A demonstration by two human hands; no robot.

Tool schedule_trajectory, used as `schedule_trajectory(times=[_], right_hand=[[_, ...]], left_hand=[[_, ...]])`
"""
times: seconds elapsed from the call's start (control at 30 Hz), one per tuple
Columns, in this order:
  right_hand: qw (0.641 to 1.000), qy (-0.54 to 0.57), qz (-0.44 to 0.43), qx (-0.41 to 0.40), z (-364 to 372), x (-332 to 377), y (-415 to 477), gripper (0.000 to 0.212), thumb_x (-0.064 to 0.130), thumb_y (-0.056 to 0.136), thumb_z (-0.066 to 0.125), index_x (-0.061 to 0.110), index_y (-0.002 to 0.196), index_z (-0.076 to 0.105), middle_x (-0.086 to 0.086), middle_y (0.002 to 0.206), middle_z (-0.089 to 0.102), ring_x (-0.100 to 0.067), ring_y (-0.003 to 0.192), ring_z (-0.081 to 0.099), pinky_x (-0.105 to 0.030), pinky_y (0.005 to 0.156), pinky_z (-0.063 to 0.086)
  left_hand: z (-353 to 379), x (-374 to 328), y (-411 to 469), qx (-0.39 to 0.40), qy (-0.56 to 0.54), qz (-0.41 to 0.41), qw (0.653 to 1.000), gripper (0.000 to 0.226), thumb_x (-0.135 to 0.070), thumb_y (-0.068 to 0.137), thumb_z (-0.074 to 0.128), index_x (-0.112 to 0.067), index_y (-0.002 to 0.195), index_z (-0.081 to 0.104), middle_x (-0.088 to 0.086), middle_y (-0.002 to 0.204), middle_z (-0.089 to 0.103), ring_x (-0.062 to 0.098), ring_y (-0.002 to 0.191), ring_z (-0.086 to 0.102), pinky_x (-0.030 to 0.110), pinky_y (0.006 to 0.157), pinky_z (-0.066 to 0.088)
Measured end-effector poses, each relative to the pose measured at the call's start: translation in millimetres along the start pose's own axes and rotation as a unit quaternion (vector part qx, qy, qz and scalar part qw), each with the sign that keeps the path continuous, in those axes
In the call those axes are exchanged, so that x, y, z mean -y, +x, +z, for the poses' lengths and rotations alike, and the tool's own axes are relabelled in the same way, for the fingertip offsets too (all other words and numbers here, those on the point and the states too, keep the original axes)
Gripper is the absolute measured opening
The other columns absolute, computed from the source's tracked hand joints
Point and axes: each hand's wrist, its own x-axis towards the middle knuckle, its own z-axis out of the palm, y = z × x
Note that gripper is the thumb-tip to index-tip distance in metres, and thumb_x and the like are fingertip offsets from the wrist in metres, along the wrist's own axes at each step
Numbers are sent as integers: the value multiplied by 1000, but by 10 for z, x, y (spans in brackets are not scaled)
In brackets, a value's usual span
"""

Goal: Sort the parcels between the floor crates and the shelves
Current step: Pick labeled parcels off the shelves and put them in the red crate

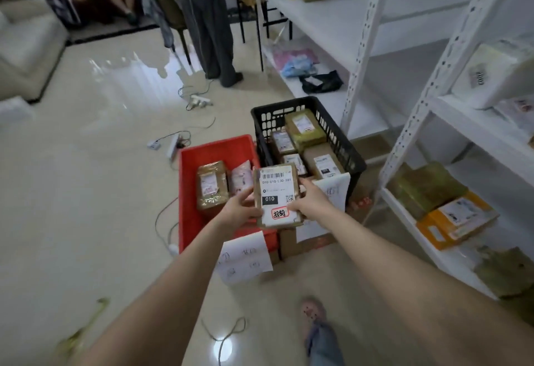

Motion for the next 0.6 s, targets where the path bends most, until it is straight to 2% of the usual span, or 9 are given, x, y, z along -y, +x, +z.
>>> schedule_trajectory(times=[0.1,0.2,0.27,0.33,0.4,0.47,0.53,0.6], right_hand=[[998,-49,-11,27,300,168,516,76,2,78,69,19,144,34,-4,131,58,-21,114,56,-29,84,46],[996,-82,-9,46,600,262,1118,74,4,78,65,18,143,33,-5,127,60,-24,111,58,-35,90,49],[992,-110,-4,57,785,301,1475,72,8,78,63,19,141,33,-5,122,62,-25,106,60,-34,84,51],[987,-146,2,69,968,327,1822,69,12,77,65,17,139,35,-6,122,60,-26,106,60,-28,78,48],[983,-165,20,75,1156,333,2146,65,15,77,67,15,136,40,-11,127,51,-28,109,57,-30,82,48],[981,-170,43,81,1344,322,2435,62,17,78,64,17,135,40,-14,128,43,-32,107,56,-31,86,48],[981,-166,56,82,1535,292,2707,62,18,80,63,18,136,39,-15,129,41,-32,108,56,-31,87,46],[981,-164,66,78,1717,237,2981,65,19,80,64,18,139,37,-15,130,42,-31,112,54,-32,90,46]], left_hand=[[-331,-6,371,-61,-6,-6,998,77,12,84,58,-21,148,30,9,122,63,23,87,70,35,65,60],[-597,-12,878,-139,-3,-8,990,67,8,85,58,-14,144,35,13,128,59,31,99,67,41,74,58],[-732,-9,1191,-186,-2,-18,982,56,8,85,57,-7,137,41,16,127,59,34,106,63,45,80,56],[-860,30,1494,-208,4,-36,977,50,8,85,54,-7,132,47,15,125,61,34,108,62,43,82,55],[-1000,74,1774,-220,11,-51,974,48,7,85,52,-10,130,51,13,121,63,33,106,64,41,79,55],[-1153,131,2047,-237,22,-62,969,45,6,85,50,-13,125,55,13,116,66,33,102,65,45,80,56],[-1311,163,2321,-250,38,-65,965,41,4,85,50,-17,120,57,13,112,67,33,101,65,49,85,54],[-1484,222,2631,-252,44,-64,965,40,2,87,51,-14,123,57,10,113,67,31,103,65,50,91,51]])
